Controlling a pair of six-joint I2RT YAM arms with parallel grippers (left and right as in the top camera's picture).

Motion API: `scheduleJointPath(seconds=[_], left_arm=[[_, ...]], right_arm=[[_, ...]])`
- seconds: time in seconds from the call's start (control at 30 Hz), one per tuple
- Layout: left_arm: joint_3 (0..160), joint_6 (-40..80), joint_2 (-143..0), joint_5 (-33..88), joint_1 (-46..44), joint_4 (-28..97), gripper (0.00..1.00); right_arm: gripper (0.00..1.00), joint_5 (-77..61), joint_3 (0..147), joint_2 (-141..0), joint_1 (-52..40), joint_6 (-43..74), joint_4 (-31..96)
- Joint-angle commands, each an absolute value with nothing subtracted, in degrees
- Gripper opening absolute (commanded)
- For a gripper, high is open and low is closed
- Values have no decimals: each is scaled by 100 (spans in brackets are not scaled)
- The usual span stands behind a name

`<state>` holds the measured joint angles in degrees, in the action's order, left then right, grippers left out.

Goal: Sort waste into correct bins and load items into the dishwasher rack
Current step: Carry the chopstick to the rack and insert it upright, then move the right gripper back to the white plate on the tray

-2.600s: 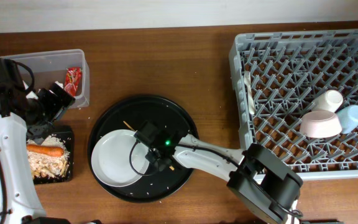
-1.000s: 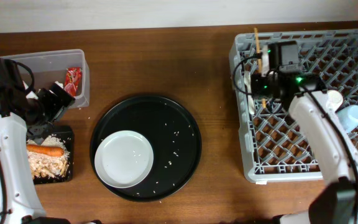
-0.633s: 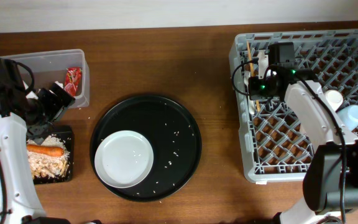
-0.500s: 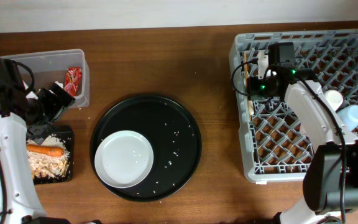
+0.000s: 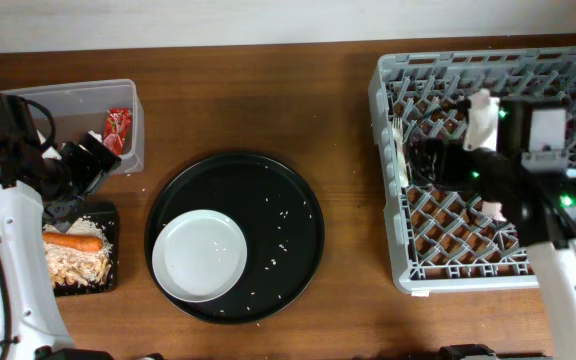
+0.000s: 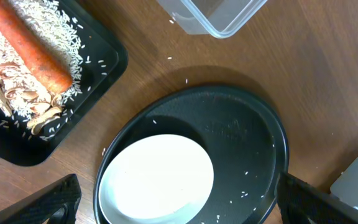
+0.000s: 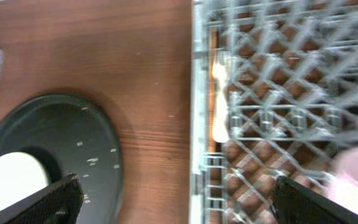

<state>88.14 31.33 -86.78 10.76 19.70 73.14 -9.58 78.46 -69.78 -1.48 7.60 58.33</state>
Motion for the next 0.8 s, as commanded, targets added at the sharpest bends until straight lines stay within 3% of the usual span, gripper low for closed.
scheduleJointPath(seconds=[0.0, 0.1, 0.3, 0.77], left_arm=[[8816, 3124, -8656, 1116, 2003, 7314, 99], [8816, 3124, -8656, 1116, 2003, 7317, 99], [8816, 3124, -8654, 1116, 2003, 7317, 99], [8816, 3124, -8656, 1118, 2003, 7317, 99]], right_arm=[[99, 58, 7909, -6967, -132, 805, 5902], [99, 834, 7909, -7057, 403, 1247, 5850], [99, 908, 7907, -7094, 1959, 1295, 5988], [98, 908, 7907, -7094, 2034, 1295, 5983]])
